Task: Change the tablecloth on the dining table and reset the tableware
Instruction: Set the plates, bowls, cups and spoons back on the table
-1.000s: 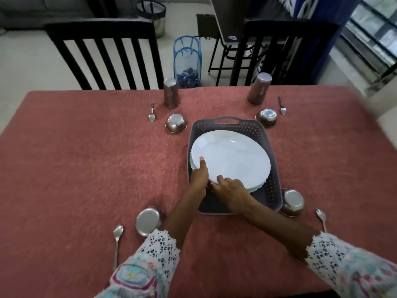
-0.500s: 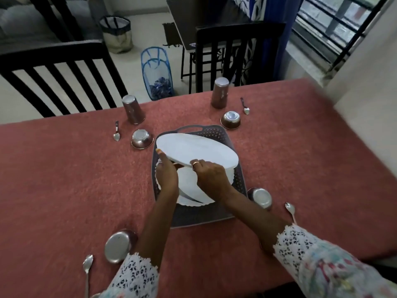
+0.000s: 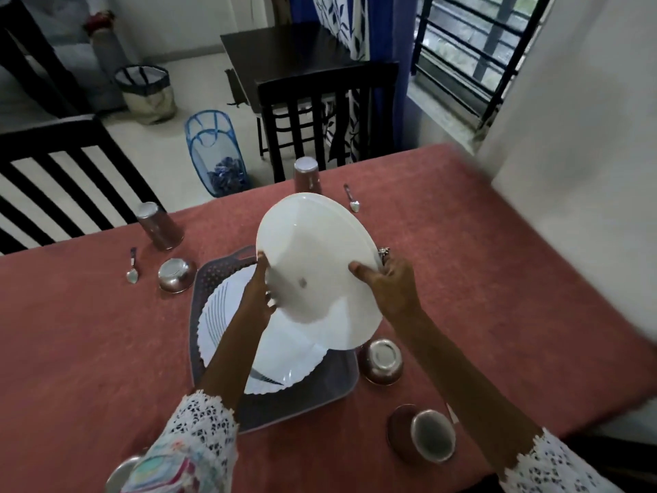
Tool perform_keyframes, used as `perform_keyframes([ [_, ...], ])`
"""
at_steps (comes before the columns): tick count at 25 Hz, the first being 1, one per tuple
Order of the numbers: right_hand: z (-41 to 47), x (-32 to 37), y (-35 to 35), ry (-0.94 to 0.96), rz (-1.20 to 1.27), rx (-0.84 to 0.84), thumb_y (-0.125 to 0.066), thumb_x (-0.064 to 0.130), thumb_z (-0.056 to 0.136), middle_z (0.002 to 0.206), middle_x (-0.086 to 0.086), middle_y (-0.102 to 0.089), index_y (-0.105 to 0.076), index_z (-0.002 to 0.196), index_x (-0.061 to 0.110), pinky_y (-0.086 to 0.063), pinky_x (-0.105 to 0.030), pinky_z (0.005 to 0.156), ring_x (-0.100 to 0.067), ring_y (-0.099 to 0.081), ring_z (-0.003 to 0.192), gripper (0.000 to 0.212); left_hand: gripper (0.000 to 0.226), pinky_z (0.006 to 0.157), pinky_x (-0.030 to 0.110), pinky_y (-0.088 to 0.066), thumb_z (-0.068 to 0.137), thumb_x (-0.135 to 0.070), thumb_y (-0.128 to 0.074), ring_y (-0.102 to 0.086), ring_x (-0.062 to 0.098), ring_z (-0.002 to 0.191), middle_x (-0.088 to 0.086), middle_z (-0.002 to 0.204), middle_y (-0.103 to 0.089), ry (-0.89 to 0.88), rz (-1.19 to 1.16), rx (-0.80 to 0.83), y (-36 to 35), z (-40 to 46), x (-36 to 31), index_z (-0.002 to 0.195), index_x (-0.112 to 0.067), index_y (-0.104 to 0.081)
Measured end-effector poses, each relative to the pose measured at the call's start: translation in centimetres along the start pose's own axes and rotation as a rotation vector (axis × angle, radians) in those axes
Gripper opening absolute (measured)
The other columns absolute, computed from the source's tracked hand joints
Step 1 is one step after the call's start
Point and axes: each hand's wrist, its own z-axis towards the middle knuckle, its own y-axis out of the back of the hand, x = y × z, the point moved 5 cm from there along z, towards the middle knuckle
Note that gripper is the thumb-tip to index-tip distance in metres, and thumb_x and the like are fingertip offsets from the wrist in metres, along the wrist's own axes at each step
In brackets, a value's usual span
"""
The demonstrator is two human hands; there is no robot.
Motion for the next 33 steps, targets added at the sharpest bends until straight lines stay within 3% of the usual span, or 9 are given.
perform_keyframes([
  [4, 1.3, -1.8, 7.0, -0.126, 0.346, -0.063, -0.065, 0.008, 0.084, 0.101, -0.012, -0.069, -0.063, 0.096, 0.012, -0.058, -0.038, 0.072, -0.022, -0.067, 0.080, 0.013, 0.083, 0.108, 0.049, -0.034, 0.073, -0.070, -0.057, -0.047, 0.028, 0.120, 0.000, 0.131, -0.051, -0.147, 0.230, -0.010, -4.4, -0.1, -2.4, 0.133, -0.013, -0.048],
  [6, 2.6, -3.5, 11.2, -0.123, 0.442, -0.159, -0.061, 0.007, 0.087, 0.109, -0.005, -0.067, -0.057, 0.112, 0.015, -0.056, -0.035, 0.072, -0.019, -0.066, 0.086, 0.027, 0.068, 0.099, 0.042, -0.037, 0.080, -0.057, -0.061, -0.047, 0.023, 0.108, -0.003, 0.120, -0.051, -0.215, 0.349, 0.027, -8.5, -0.4, -3.1, 0.131, -0.013, -0.048],
  [10, 3.2, -8.0, 18.6, -0.171, 0.382, -0.429, -0.052, 0.009, 0.089, 0.104, 0.011, -0.065, -0.054, 0.124, 0.025, -0.051, -0.026, 0.073, -0.012, -0.062, 0.092, 0.038, 0.055, 0.084, 0.032, -0.041, 0.082, -0.031, -0.070, -0.054, 0.024, 0.108, 0.002, 0.119, -0.056, -0.328, 0.506, 0.178, -17.2, -0.6, -1.7, 0.128, -0.009, -0.051],
  [12, 2.5, -11.1, 22.1, -0.269, 0.305, -0.568, -0.055, 0.016, 0.089, 0.103, 0.007, -0.065, -0.059, 0.118, 0.021, -0.051, -0.030, 0.080, -0.016, -0.060, 0.096, 0.030, 0.062, 0.082, 0.031, -0.043, 0.080, -0.025, -0.073, -0.054, 0.025, 0.112, 0.006, 0.125, -0.055, -0.282, 0.559, 0.234, -21.1, -0.6, 0.9, 0.132, -0.005, -0.046],
  [15, 1.2, -15.3, 26.2, -0.370, 0.235, -0.691, -0.066, 0.025, 0.085, 0.113, 0.000, -0.064, -0.060, 0.119, 0.012, -0.049, -0.035, 0.091, -0.021, -0.060, 0.104, 0.038, 0.067, 0.083, 0.032, -0.045, 0.078, -0.020, -0.074, -0.053, 0.026, 0.113, 0.008, 0.128, -0.053, -0.179, 0.587, 0.266, -25.3, -0.2, 6.3, 0.134, -0.005, -0.042],
  [19, 0.0, -19.2, 29.9, -0.438, 0.134, -0.727, -0.068, 0.026, 0.085, 0.119, -0.002, -0.059, -0.052, 0.129, 0.008, -0.042, -0.028, 0.091, -0.018, -0.055, 0.107, 0.050, 0.070, 0.097, 0.042, -0.046, 0.076, -0.023, -0.076, -0.052, 0.027, 0.115, 0.009, 0.131, -0.051, -0.047, 0.593, 0.244, -27.2, 0.7, 13.1, 0.133, -0.003, -0.041],
  [23, -0.6, -21.8, 32.0, -0.498, 0.046, -0.722, -0.068, 0.031, 0.084, 0.125, -0.006, -0.058, -0.053, 0.127, 0.006, -0.040, -0.027, 0.086, -0.021, -0.056, 0.106, 0.052, 0.068, 0.094, 0.043, -0.048, 0.074, -0.023, -0.078, -0.055, 0.027, 0.108, 0.010, 0.125, -0.055, 0.003, 0.608, 0.207, -27.7, 0.8, 17.1, 0.127, 0.001, -0.043],
  [28, -0.1, -22.4, 33.5, -0.513, -0.008, -0.756, -0.068, 0.034, 0.082, 0.129, -0.010, -0.057, -0.052, 0.128, 0.005, -0.038, -0.025, 0.086, -0.025, -0.054, 0.116, 0.057, 0.052, 0.082, 0.033, -0.048, 0.077, -0.022, -0.075, -0.056, 0.026, 0.100, 0.012, 0.116, -0.059, -0.059, 0.695, 0.122, -28.8, 0.1, 17.9, 0.117, 0.003, -0.052],
  [33, 0.8, -21.9, 34.7, -0.579, -0.076, -0.740, -0.061, 0.048, 0.085, 0.129, -0.014, -0.056, -0.051, 0.129, 0.003, -0.039, -0.029, 0.084, -0.031, -0.053, 0.116, 0.064, 0.062, 0.097, 0.039, -0.043, 0.077, -0.032, -0.075, -0.052, 0.030, 0.118, 0.013, 0.128, -0.054, -0.186, 0.937, 0.123, -30.2, -0.1, 17.9, 0.126, -0.001, -0.053],
])
